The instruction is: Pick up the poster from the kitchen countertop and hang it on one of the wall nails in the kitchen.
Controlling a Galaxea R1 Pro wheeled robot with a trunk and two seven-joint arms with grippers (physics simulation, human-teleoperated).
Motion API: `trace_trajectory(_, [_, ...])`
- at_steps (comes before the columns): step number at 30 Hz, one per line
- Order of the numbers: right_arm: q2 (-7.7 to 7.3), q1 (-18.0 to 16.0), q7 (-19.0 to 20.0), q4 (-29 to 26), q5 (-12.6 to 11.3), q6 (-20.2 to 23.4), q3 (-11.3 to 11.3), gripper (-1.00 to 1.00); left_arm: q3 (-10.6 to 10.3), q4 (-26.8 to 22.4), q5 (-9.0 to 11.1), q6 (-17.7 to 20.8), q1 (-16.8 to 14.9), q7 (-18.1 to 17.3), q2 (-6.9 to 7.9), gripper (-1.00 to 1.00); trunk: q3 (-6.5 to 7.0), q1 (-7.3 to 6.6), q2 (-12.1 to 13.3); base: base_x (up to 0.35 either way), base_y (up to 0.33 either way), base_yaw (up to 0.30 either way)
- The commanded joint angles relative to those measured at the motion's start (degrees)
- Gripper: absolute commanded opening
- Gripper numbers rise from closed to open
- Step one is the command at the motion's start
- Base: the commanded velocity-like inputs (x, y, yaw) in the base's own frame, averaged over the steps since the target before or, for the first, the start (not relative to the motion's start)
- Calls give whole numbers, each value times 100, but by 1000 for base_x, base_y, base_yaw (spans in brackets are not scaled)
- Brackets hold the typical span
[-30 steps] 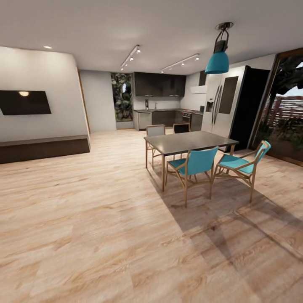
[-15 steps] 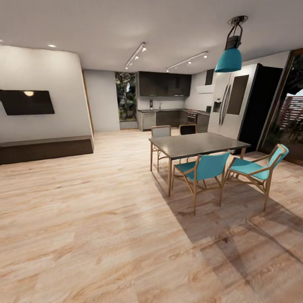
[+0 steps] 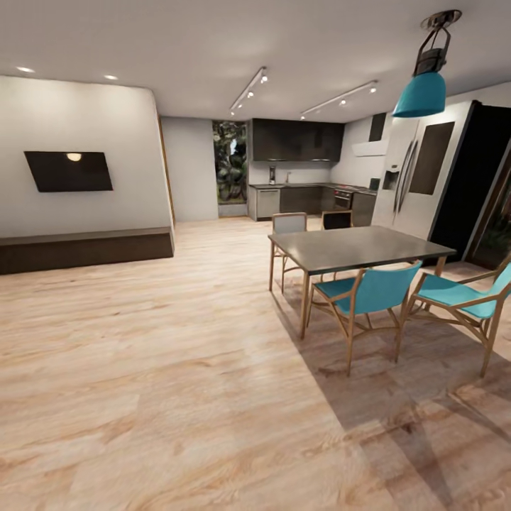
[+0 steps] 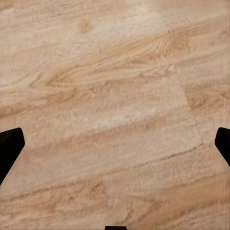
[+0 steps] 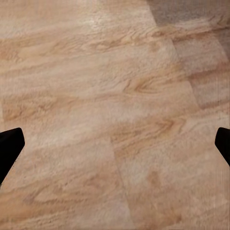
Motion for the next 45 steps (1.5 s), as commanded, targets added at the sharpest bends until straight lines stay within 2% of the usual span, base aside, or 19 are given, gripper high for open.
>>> trace_trajectory(1, [-3, -3, -2, 6, 14, -17, 3, 100, 8, -5, 0, -9, 1, -5, -1, 100, -5, 4, -2, 336, 53, 8])
trace_trajectory(15, [5, -3, 4, 129, 19, -23, 18, 100, 11, -5, 0, -9, 1, -5, -1, 100, -5, 4, -2, 334, 139, 2])
trace_trajectory(23, [44, -3, -7, 132, 18, -31, 10, 100, 12, 1, -3, -9, 1, -6, -1, 100, -34, 4, -2, 326, 142, 136])
trace_trajectory(45, [13, -3, 0, 335, 20, -25, 22, 100, 20, 3, -7, -18, 1, 3, -1, 100, -38, 4, -2, 339, 6, 7])
